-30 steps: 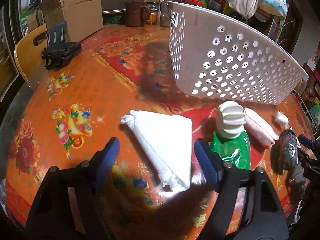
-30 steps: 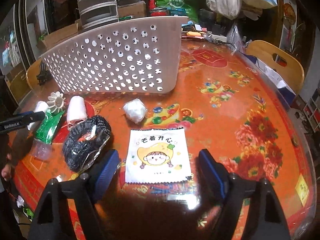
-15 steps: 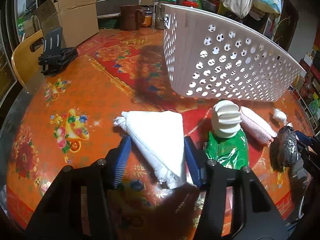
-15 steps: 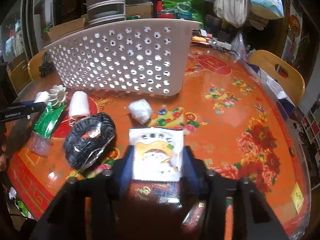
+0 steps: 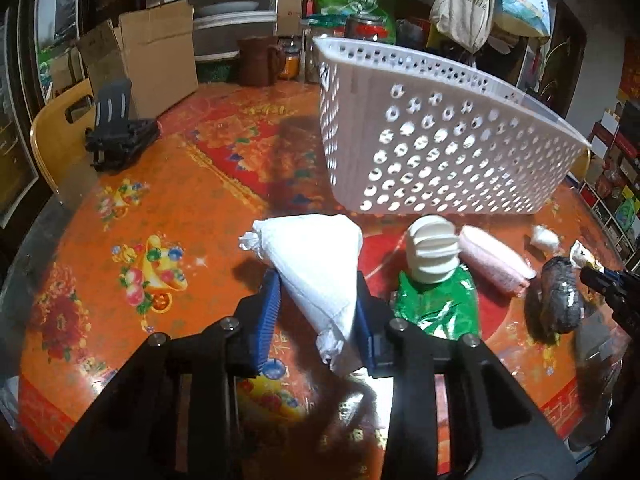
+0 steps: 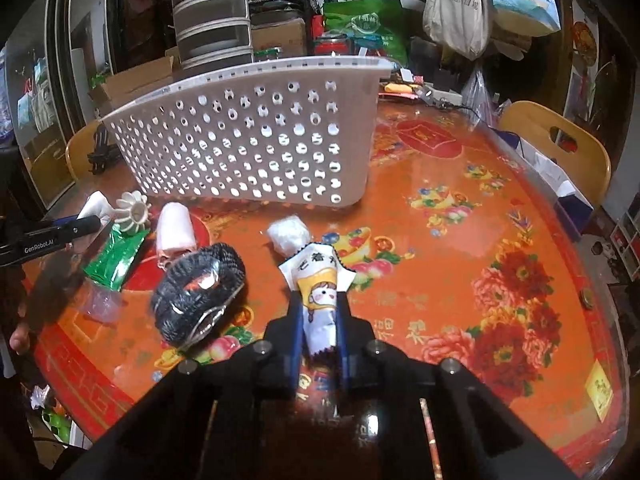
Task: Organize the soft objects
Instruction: 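Grasp the white cloth with the left tool while the right tool grasps the printed packet, then carry both items into the white basket and open both tools, then withdraw both tools from the basket toward the remaining items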
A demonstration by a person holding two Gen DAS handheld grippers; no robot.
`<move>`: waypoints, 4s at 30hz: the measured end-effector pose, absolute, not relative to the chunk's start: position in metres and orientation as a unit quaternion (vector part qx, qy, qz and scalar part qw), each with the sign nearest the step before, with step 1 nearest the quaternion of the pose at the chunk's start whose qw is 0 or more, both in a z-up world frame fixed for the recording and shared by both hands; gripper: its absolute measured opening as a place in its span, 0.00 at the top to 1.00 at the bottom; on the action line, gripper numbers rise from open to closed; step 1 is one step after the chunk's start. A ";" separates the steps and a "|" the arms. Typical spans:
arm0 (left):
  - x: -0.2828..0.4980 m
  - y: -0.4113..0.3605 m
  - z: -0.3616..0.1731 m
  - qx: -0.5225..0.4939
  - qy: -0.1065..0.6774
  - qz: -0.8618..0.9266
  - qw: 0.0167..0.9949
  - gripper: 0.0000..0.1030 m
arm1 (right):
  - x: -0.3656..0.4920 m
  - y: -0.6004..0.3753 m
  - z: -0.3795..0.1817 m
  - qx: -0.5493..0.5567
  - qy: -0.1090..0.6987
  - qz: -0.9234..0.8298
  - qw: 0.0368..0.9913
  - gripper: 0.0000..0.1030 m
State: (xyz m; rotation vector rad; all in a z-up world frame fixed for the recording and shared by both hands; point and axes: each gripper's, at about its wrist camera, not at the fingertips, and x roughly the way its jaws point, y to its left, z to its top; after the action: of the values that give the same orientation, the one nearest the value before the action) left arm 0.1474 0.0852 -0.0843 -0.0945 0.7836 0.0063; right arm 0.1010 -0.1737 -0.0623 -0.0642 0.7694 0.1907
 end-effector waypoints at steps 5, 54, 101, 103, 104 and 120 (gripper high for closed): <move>0.137 0.084 -0.063 -0.045 0.363 0.005 0.931 0.69 | 0.099 -0.178 -0.047 -0.021 0.355 0.100 0.929 0.88; 0.332 -0.006 0.052 -0.013 0.407 -0.058 0.912 0.69 | 0.272 -0.132 0.048 -0.058 0.374 0.148 0.914 0.88; 0.257 0.021 0.064 -0.010 0.352 -0.031 0.936 0.00 | 0.240 -0.140 0.055 -0.052 0.346 0.124 0.928 0.01; 0.237 0.027 0.060 -0.008 0.350 -0.025 0.937 0.00 | 0.225 -0.145 0.058 -0.051 0.339 0.118 0.932 0.01; 0.226 0.029 0.057 -0.010 0.348 -0.025 0.937 0.00 | 0.215 -0.147 0.059 -0.050 0.332 0.118 0.934 0.01; 0.076 0.010 -0.083 -0.051 0.358 -0.048 0.931 0.00 | 0.078 -0.170 -0.039 0.036 0.330 0.106 0.937 0.01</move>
State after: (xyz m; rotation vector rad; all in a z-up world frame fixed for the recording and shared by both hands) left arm 0.0757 0.0098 -0.0831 -0.1036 0.7319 -0.0988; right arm 0.0784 -0.1700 -0.0394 0.0745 0.6736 0.2165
